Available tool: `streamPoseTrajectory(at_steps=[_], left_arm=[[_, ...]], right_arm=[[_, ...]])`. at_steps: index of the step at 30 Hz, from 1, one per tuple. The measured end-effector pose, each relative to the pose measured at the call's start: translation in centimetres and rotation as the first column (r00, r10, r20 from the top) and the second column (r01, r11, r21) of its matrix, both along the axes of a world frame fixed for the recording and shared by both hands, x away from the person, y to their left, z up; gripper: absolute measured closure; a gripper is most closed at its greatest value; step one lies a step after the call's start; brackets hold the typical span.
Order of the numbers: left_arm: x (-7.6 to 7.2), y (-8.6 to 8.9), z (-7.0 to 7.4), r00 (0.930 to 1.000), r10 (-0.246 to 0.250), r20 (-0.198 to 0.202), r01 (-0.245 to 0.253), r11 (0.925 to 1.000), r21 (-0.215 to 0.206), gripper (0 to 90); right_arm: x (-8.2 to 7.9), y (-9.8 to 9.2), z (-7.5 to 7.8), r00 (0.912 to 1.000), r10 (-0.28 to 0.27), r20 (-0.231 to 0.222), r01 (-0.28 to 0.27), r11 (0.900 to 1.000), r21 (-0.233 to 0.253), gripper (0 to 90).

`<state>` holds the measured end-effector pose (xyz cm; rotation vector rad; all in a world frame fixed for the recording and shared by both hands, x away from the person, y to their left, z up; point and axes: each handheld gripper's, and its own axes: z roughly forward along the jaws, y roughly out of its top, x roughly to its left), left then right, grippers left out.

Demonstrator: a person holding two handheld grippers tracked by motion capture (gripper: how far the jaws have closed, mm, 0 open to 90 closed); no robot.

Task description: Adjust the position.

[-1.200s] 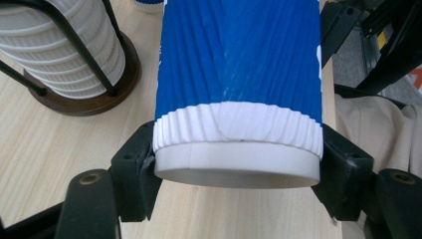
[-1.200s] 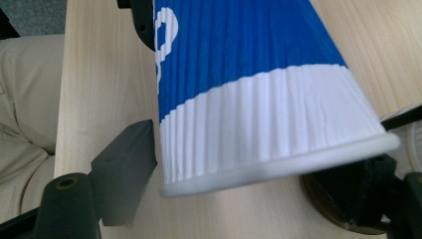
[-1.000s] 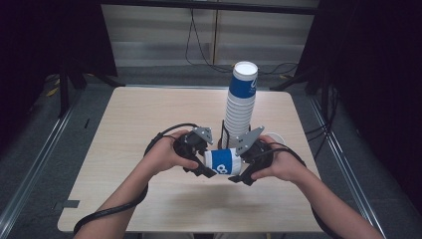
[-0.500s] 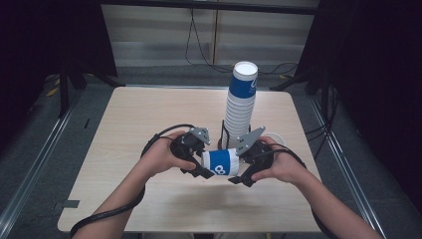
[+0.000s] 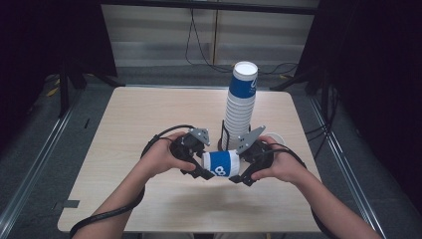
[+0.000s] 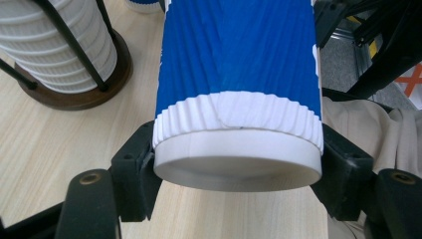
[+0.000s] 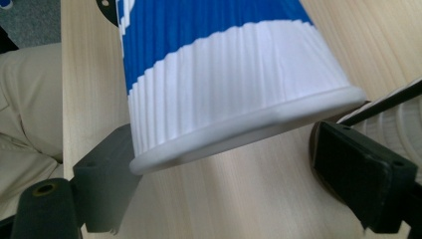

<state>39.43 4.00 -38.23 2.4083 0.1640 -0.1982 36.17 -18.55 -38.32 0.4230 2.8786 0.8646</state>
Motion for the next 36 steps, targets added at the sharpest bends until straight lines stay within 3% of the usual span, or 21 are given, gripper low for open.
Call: streamPoseTrajectory(at_steps=[8,11,15,20,24,27,30,36], left_arm=[[0.1,-0.3,0.0,0.9998,-0.018,-0.009,0.018,0.9998,-0.008,30.2],[0.2,-0.3,-0.2,0.9996,-0.025,-0.012,0.025,0.9996,-0.011,30.2],[0.3,-0.4,-0.3,0.9996,-0.028,-0.009,0.028,0.9996,0.002,30.3],[0.4,-0.4,-0.7,0.9994,-0.033,-0.012,0.033,0.9995,0.003,30.1],[0.2,-0.6,-0.9,0.9967,-0.062,0.052,0.061,0.9978,0.024,29.1],[0.2,-0.6,-0.9,0.9966,-0.052,0.064,0.050,0.9982,0.033,27.1],[0.2,-0.8,-0.7,0.9947,-0.044,0.092,0.038,0.9966,0.073,20.1],[0.1,-1.2,-0.2,0.9931,-0.036,0.111,0.022,0.9920,0.124,18.9]], right_arm=[[0.3,-0.1,-0.1,1.0000,-0.008,-0.003,0.008,1.000,0.005,10.0],[0.3,0.1,-0.1,0.9999,0.012,0.003,-0.012,1.000,0.005,10.4],[0.3,0.3,-0.1,0.9980,0.055,0.030,-0.055,0.998,-0.012,17.0],[0.3,0.3,0.0,0.9985,0.050,0.019,-0.050,0.999,-0.010,19.9],[0.3,0.4,0.0,0.9983,0.052,0.025,-0.051,0.998,-0.029,21.3],[0.3,0.4,-0.1,0.9989,0.044,0.020,-0.043,0.999,-0.029,21.7],[0.4,0.4,-0.1,0.9987,0.046,0.020,-0.045,0.998,-0.039,21.8],[0.5,0.5,-0.1,0.9990,0.034,0.030,-0.032,0.997,-0.074,21.5]])
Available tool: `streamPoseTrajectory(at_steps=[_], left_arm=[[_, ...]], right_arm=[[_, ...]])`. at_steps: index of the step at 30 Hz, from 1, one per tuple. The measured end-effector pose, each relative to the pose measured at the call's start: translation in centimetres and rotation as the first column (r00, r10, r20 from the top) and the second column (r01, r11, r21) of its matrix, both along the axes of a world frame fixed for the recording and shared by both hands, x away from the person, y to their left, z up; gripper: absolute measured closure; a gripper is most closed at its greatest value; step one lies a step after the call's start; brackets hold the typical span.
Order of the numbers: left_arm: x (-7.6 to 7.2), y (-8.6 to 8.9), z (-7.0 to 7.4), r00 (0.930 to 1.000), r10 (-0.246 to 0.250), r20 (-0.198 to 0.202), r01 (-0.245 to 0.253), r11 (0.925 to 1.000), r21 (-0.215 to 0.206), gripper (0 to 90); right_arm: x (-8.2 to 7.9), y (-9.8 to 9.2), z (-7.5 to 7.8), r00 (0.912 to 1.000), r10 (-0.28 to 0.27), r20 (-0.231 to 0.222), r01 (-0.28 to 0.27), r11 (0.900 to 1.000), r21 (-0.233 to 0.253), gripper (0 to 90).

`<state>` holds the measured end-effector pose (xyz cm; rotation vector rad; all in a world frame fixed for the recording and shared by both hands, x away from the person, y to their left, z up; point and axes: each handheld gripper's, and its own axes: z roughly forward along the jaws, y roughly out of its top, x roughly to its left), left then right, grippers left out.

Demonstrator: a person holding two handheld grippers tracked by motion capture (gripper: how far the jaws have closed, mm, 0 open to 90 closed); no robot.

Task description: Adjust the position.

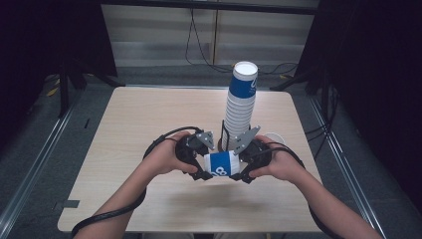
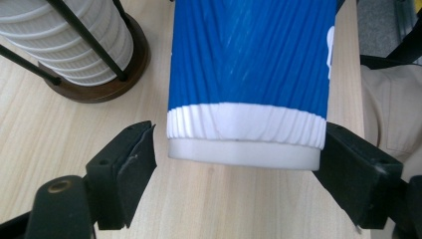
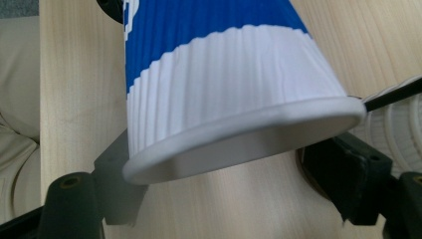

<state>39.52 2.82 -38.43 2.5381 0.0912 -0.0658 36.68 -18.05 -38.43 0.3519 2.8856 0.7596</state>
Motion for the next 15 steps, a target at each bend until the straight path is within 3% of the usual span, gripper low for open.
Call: streamPoseTrajectory(at_steps=[7,15], left_arm=[[-0.1,-0.8,0.6,0.9996,-0.015,0.023,0.015,0.9995,0.028,19.0],[-0.1,-1.3,0.1,0.9996,-0.019,0.020,0.019,0.9996,0.021,18.8]], right_arm=[[0.1,0.3,-0.2,1.0000,0.001,0.004,-0.001,1.000,-0.026,21.2],[0.0,0.7,-0.1,0.9998,0.017,0.003,-0.017,1.000,-0.021,20.6]])
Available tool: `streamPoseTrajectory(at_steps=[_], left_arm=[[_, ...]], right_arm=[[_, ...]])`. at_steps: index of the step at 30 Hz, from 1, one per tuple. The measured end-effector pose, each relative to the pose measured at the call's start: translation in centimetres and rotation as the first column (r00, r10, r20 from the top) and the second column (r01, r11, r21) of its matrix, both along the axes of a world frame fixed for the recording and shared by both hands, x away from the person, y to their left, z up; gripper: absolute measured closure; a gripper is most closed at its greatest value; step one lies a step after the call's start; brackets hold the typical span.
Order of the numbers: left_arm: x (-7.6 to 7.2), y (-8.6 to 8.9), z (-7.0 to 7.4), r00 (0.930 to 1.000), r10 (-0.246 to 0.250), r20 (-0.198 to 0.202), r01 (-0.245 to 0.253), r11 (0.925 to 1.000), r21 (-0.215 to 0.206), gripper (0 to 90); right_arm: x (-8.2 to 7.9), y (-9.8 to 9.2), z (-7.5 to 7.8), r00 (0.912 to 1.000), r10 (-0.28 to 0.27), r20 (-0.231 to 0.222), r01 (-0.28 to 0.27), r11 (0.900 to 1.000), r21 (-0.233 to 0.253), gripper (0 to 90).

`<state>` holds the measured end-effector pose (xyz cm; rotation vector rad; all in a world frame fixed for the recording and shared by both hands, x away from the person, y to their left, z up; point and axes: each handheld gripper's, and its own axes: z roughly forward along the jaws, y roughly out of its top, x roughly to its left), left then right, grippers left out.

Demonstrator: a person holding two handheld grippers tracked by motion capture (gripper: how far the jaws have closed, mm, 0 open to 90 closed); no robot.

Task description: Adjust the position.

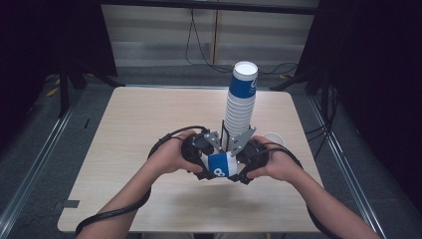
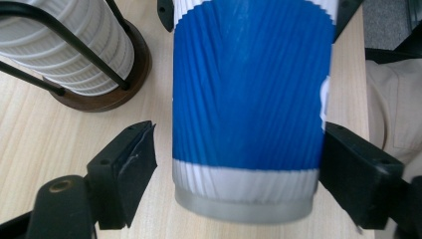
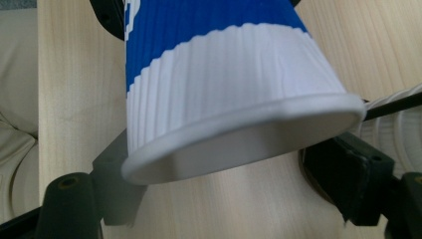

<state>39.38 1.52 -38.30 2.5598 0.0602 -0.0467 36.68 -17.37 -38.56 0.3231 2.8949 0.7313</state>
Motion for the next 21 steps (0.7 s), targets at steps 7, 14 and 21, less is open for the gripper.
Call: streamPoseTrajectory(at_steps=[7,14,21], left_arm=[[-0.2,0.2,-0.8,0.9988,-0.020,-0.045,0.019,0.9996,-0.019,28.5],[0.0,1.2,-1.1,0.9976,-0.040,-0.057,0.034,0.9947,-0.097,28.6],[0.2,1.5,-1.4,0.9960,-0.048,-0.075,0.039,0.9920,-0.120,28.5]], right_arm=[[-0.1,0.1,0.2,0.9994,0.032,0.011,-0.032,0.999,-0.006,19.9],[-0.3,-0.1,0.5,0.9997,0.023,0.007,-0.023,0.999,0.042,18.1],[-0.3,-0.1,0.3,0.9998,0.015,-0.013,-0.014,0.997,0.080,14.4]])
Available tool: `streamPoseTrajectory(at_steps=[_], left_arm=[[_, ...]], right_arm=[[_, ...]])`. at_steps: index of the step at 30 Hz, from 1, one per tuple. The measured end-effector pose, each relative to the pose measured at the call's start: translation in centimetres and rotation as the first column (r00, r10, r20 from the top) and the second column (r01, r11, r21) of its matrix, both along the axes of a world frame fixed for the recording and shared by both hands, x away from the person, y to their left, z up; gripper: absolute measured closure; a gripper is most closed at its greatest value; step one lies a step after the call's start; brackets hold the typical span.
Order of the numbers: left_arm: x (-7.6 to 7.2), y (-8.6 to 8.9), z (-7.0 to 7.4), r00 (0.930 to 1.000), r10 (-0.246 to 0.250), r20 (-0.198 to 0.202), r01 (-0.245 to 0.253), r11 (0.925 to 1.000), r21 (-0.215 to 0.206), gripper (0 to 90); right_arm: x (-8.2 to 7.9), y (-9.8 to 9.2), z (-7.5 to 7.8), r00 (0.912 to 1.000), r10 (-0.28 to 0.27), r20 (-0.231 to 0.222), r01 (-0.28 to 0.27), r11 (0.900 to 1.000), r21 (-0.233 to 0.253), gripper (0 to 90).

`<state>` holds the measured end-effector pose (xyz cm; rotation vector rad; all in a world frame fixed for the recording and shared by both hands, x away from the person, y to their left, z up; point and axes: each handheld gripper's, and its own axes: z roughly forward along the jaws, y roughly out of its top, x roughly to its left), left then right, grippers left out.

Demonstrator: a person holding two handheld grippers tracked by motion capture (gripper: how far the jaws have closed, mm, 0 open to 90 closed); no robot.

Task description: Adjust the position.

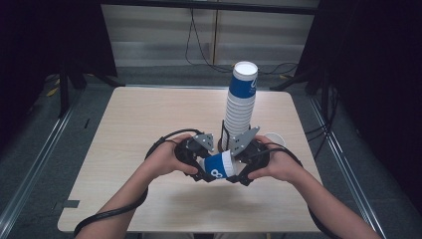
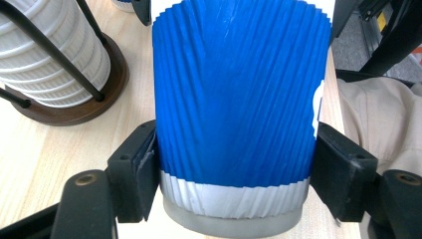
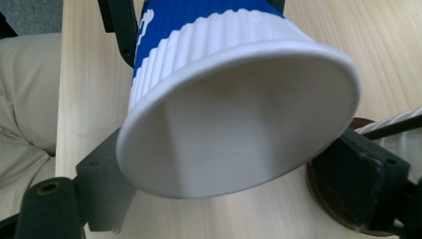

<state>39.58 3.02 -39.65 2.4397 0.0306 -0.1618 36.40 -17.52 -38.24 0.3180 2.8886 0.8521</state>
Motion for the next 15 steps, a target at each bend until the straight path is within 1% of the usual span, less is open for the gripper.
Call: streamPoseTrajectory(at_steps=[1,2,4,6,7,8,9,10,11,12,13,14,15], left_arm=[[0.04,0.02,-0.01,1.0000,0.002,0.007,-0.002,1.0000,-0.001,28.5],[0.04,0.02,-0.05,1.0000,-0.001,0.000,0.001,1.0000,-0.001,28.5],[0.05,0.02,-0.10,1.0000,0.001,-0.005,-0.001,1.0000,0.000,28.5],[0.12,0.02,-0.18,1.0000,0.000,-0.002,0.000,1.0000,0.006,28.5],[0.17,0.04,-0.21,1.0000,0.006,0.003,-0.006,1.0000,0.005,28.5],[0.17,0.04,-0.24,1.0000,0.002,-0.006,-0.002,1.0000,0.004,28.5],[0.17,0.04,-0.24,1.0000,0.002,-0.006,-0.002,1.0000,0.004,28.5],[0.33,0.08,-0.09,0.9995,-0.017,-0.026,0.018,0.9997,0.014,28.5],[0.13,0.04,-0.26,0.9999,-0.004,-0.010,0.004,1.0000,0.005,28.5],[0.14,0.04,-0.25,1.0000,-0.005,0.000,0.005,1.0000,0.001,28.5],[0.14,0.04,-0.25,1.0000,-0.005,0.000,0.005,1.0000,0.001,28.5],[0.09,0.09,-0.26,0.9999,-0.007,-0.008,0.007,0.9998,-0.020,28.5],[0.12,0.12,-0.24,1.0000,-0.004,-0.008,0.004,0.9996,-0.028,28.5]], right_arm=[[-0.04,-0.02,0.02,1.0000,0.000,-0.001,0.000,1.000,0.000,14.0],[-0.07,-0.03,0.00,1.0000,-0.003,0.001,0.003,1.000,0.010,13.6],[-0.05,-0.07,0.02,1.0000,-0.004,-0.001,0.004,1.000,0.013,14.0],[0.03,-0.19,0.15,1.0000,0.000,0.001,0.000,1.000,0.018,13.9],[0.01,-0.25,0.22,1.0000,-0.004,-0.008,0.004,1.000,0.019,13.3],[0.02,-0.29,0.25,1.0000,-0.005,-0.008,0.005,1.000,0.023,13.9],[0.02,-0.29,0.25,1.0000,-0.005,-0.008,0.005,1.000,0.023,13.9],[0.04,-0.32,0.28,1.0000,0.001,-0.005,-0.001,1.000,0.022,13.7],[0.01,-0.34,0.27,1.0000,0.004,-0.002,-0.004,1.000,0.025,13.2],[-0.01,-0.36,0.25,1.0000,-0.002,-0.006,0.002,1.000,0.024,13.1],[-0.01,-0.36,0.25,1.0000,-0.002,-0.006,0.002,1.000,0.024,13.1],[0.06,-0.42,0.24,1.0000,-0.003,-0.004,0.003,1.000,0.026,12.7],[0.09,-0.44,0.24,1.0000,0.005,-0.008,-0.004,0.999,0.036,14.1]])
